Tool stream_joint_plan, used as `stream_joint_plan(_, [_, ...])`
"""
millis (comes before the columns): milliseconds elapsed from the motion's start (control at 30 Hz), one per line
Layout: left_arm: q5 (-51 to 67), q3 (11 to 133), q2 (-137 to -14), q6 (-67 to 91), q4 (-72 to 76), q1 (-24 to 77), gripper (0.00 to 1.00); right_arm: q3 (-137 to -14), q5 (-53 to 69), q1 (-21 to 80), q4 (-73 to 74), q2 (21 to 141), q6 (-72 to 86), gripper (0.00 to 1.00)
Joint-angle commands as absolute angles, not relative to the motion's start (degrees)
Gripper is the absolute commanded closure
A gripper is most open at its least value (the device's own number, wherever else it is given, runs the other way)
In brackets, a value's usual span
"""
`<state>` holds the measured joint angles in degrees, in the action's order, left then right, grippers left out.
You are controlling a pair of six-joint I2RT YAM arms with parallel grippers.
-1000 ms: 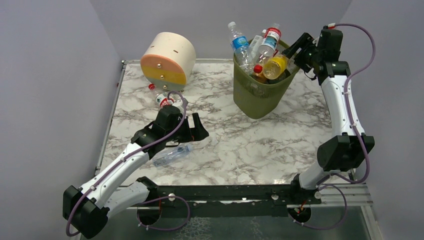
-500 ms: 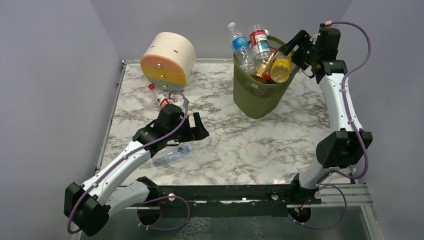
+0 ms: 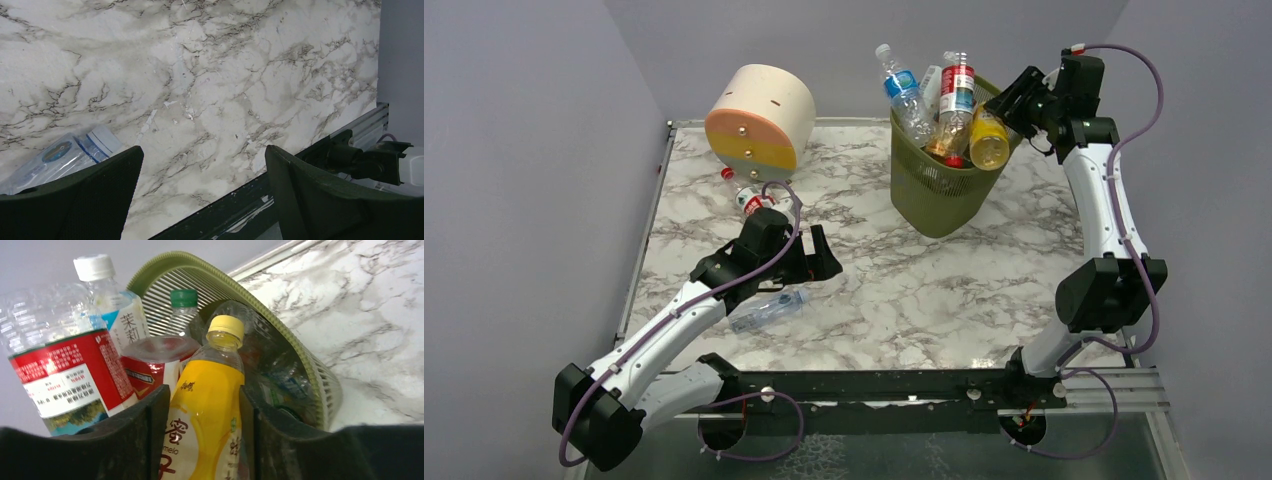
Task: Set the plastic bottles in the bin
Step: Adjust the plastic bottle at the trash bin.
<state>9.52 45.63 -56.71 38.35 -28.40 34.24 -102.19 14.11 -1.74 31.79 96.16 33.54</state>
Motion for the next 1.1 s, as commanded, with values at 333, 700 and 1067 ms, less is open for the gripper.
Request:
stream_joint_plan(333, [8.53,46.09,-56.32,37.88,-26.9,34.37,0.02,-113.07,13.55,-5.78,40.93,95.18,30.95,0.13])
stream_joint_plan(700, [8.78,46.3,-56.38,37.79,-26.98,34.37,0.02,-120.73,11.18,-6.11,47.25,90.46,25.82,0.14])
stream_joint_plan(1067, [5.83,48.49,-55.55,36.14,-31.06,34.37,0.01,-116.43,18.77,-6.12,45.34,88.19,24.84,0.18])
